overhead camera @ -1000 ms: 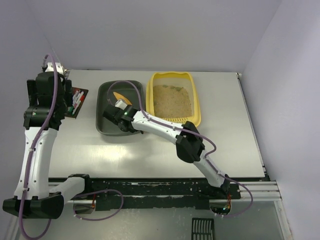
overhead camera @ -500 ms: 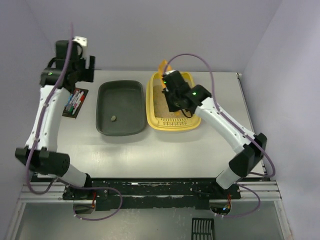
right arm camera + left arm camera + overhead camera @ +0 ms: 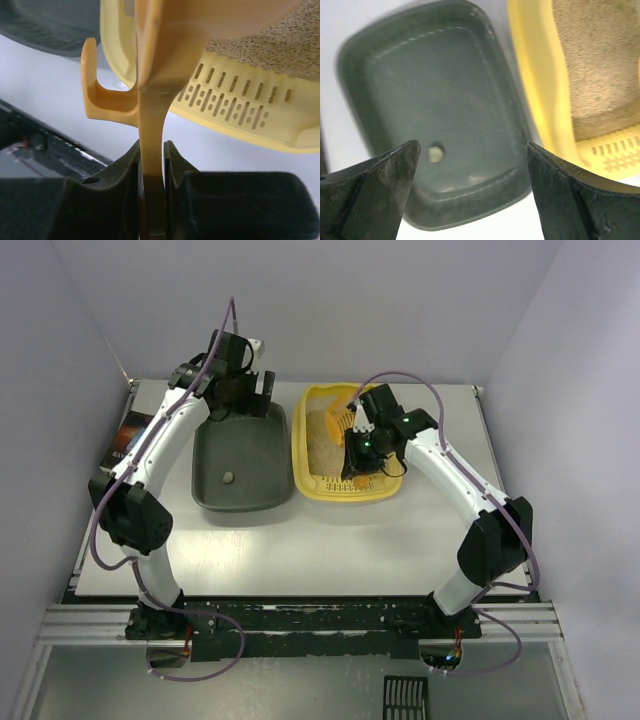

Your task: Clean the litter box

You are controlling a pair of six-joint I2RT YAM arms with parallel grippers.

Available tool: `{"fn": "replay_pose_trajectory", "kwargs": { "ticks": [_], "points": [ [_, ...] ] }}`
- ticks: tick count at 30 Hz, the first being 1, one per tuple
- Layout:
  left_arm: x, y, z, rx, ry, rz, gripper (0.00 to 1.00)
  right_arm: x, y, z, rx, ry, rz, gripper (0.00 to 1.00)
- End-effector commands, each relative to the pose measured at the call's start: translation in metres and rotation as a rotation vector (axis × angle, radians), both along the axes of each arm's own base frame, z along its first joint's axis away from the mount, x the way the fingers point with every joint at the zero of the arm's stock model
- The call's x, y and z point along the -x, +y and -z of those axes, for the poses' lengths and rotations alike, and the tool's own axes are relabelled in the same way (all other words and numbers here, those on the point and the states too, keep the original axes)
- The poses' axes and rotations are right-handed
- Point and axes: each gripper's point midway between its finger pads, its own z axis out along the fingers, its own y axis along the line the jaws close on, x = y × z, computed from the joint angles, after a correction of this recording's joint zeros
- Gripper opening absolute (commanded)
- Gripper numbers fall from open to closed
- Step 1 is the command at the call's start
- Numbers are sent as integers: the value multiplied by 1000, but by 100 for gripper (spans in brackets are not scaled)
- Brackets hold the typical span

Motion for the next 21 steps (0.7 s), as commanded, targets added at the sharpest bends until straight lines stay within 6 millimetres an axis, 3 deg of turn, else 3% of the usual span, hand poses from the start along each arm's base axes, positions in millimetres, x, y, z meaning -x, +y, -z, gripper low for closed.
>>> {"fn": "replay_pose_trajectory", "kwargs": {
  "ticks": [1,7,12,16,21],
  "points": [
    [4,-45,0,280,111,-13,99,-2,8,-11,-184,101,19,0],
    [3,-75,11,540,122,-60,99,-18,4,10,-103,243,165,0],
    [2,-79,38,610,188,-155,99,-27,-1,8,-58,240,270,0],
    [1,-75,65,655,270,-275,99,-30,6,6,-80,257,216,0],
    [1,-73,74,728,290,-377,99,-43,8,6,-34,288,164,0]
  ]
}}
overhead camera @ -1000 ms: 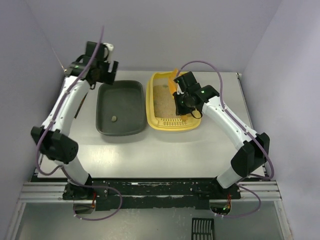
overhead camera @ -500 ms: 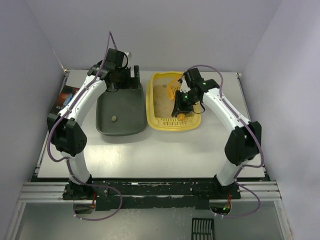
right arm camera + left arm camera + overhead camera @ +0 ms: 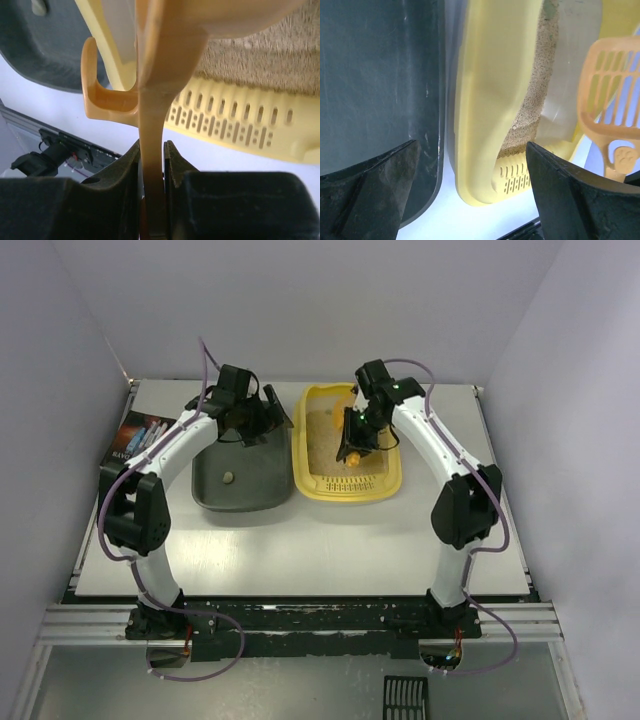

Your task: Clean the litter box

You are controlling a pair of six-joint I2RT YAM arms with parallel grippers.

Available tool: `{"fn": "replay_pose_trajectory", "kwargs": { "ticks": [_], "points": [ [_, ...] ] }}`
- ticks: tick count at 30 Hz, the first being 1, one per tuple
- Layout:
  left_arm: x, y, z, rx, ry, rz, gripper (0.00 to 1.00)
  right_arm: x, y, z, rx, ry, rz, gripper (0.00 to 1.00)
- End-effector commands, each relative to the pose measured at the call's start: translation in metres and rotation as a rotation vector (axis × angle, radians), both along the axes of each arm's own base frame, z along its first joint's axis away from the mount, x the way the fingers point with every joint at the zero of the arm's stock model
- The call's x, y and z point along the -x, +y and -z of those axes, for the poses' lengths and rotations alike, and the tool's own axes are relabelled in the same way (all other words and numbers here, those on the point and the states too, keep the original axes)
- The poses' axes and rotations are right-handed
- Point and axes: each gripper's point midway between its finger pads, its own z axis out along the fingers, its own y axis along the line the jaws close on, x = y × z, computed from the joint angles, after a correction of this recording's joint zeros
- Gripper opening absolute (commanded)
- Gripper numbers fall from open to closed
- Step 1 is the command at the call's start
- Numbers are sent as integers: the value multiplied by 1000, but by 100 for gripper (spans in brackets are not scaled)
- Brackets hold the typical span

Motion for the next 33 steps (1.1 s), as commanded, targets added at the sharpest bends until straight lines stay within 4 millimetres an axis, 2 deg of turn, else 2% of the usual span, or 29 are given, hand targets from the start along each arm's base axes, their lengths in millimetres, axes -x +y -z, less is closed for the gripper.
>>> {"fn": "replay_pose_trajectory", "kwargs": {
  "ticks": [1,4,6,9,14,22,26,33],
  "points": [
    [-7,-4,-4,125,23,-127,99,-5,1,12,17,72,-38,0],
    [-8,-2,-2,154,26,-176,99,-6,8,41,-34,178,-49,0],
    [-6,-3,0,165,37,-186,99,-14,7,50,-38,193,-58,0],
    [-8,-2,1,164,38,-200,99,-22,3,51,-67,190,-48,0],
    [-11,4,8,127,48,-242,99,-24,-14,48,-117,206,-8,0],
    [-15,15,11,74,37,-293,99,-24,1,54,-186,258,-31,0],
    [-15,22,9,37,6,-310,99,-14,12,59,-173,279,-58,0],
    [-12,30,5,-9,-41,-359,99,-1,16,71,-124,314,-70,0]
  ]
}}
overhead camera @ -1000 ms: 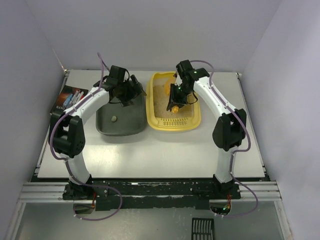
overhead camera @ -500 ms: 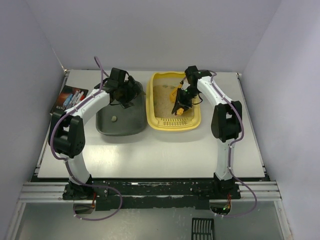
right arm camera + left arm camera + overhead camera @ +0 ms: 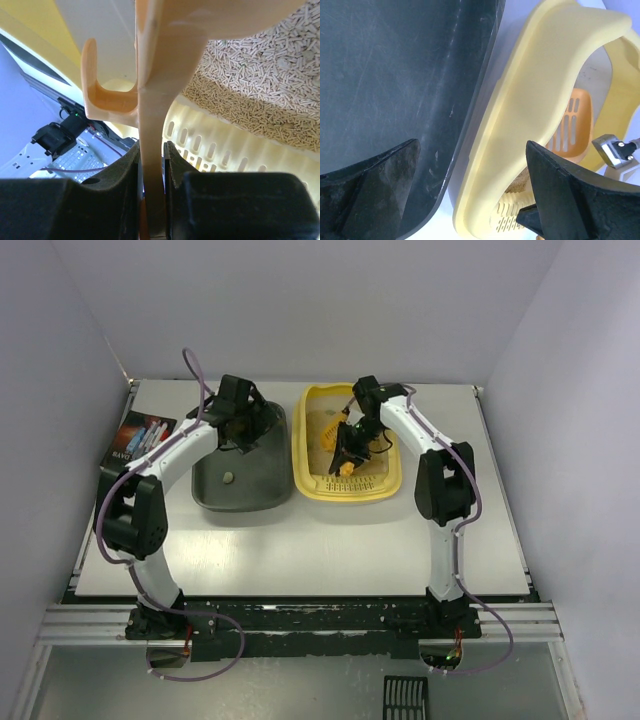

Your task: Clean the litter box

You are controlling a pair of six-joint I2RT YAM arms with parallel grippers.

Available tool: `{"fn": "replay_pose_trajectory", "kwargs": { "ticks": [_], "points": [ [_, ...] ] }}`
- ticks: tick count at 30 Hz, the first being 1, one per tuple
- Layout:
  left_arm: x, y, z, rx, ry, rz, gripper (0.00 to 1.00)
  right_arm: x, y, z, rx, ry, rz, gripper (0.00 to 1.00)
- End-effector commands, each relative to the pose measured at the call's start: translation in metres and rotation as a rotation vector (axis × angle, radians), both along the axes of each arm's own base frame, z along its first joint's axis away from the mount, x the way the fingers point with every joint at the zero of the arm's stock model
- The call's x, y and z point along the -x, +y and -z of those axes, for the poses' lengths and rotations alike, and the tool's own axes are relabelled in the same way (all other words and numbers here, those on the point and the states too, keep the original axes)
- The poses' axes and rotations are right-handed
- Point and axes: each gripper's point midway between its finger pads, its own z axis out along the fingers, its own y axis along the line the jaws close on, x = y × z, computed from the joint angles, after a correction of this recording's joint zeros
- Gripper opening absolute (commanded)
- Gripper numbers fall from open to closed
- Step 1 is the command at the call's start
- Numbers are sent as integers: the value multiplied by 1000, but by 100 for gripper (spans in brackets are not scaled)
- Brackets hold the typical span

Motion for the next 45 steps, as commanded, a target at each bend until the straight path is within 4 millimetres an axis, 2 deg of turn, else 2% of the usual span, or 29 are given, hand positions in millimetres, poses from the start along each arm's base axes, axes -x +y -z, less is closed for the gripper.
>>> {"fn": "replay_pose_trajectory", "kwargs": {
  "ticks": [1,11,15,19,24,30,37,45],
  "points": [
    [1,11,-21,-56,-80,-61,99,11,2,13,28,47,-15,0],
    [21,19,-18,-42,-121,-99,94,27,-3,20,103,67,-27,0],
    [24,10,-14,-8,-110,-82,93,27,-1,30,145,71,-44,0],
    [17,-6,-13,-30,-97,-39,92,26,-4,42,208,74,-57,0],
    [11,-24,-6,-52,-60,8,92,14,-18,43,313,36,-43,0],
    [11,-33,4,-75,-53,31,92,11,-19,51,389,21,-60,0],
    [10,-32,5,-85,-65,28,92,22,1,65,343,56,-118,0],
    [13,-33,9,-84,-68,31,91,25,37,64,158,96,-155,0]
  ]
}}
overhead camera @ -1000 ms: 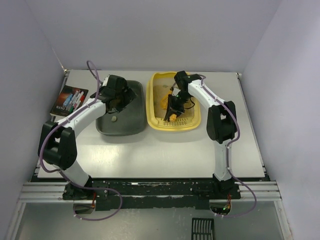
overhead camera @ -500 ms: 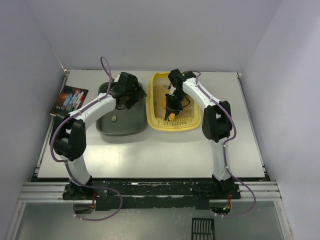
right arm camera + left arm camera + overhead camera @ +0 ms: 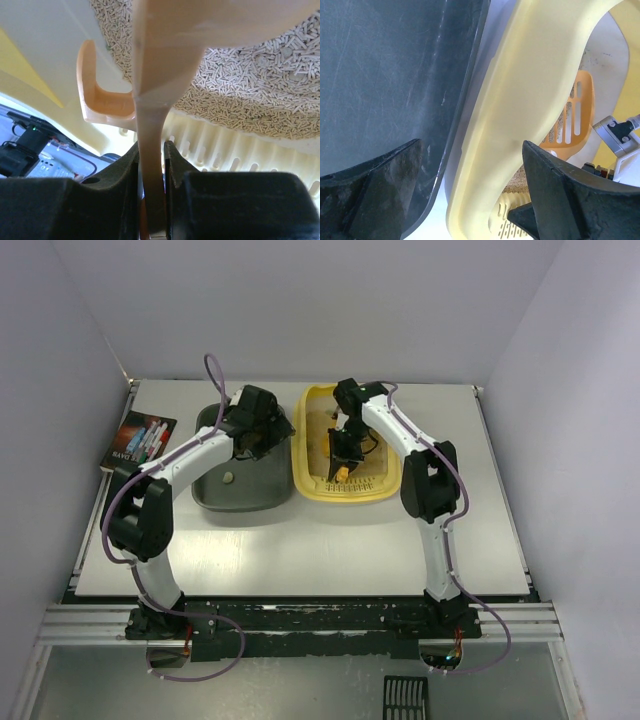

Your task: Clean the litter box

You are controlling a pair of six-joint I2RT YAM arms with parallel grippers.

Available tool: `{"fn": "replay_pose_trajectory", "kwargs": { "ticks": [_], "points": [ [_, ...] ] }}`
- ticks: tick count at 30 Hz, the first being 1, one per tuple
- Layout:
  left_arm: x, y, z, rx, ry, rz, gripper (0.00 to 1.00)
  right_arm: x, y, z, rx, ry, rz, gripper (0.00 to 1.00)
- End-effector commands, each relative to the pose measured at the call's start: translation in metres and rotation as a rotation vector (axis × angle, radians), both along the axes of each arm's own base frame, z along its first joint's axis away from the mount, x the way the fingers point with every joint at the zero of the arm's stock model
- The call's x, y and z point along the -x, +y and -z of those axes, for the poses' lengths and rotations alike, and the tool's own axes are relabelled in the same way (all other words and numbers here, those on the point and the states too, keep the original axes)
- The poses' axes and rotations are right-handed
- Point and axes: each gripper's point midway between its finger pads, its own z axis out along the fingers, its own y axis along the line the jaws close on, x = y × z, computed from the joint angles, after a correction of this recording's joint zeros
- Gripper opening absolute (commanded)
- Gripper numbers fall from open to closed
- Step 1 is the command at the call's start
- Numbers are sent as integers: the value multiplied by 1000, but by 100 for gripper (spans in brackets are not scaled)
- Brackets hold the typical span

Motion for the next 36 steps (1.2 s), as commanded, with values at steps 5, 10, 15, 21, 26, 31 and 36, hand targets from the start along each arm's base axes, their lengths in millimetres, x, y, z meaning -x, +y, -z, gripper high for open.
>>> {"fn": "replay_pose_trajectory", "kwargs": {
  "ticks": [5,10,15,21,26,31,36],
  "points": [
    [0,-3,-3,-7,-40,10,90,18,41,41,-119,126,-73,0],
    [1,-1,-4,-13,-50,9,90,26,53,39,-137,125,-106,0],
    [2,0,-3,-9,-54,8,90,28,54,52,-58,104,-137,0],
    [4,0,-5,-1,-62,11,89,26,61,71,16,79,-175,0],
    [4,-1,-7,7,-73,12,89,7,69,73,-4,30,-172,0],
    [5,-1,-8,10,-76,17,89,-5,84,68,-161,32,-153,0],
    [5,-1,-10,12,-87,21,88,-5,91,57,-361,86,-123,0]
  ]
}}
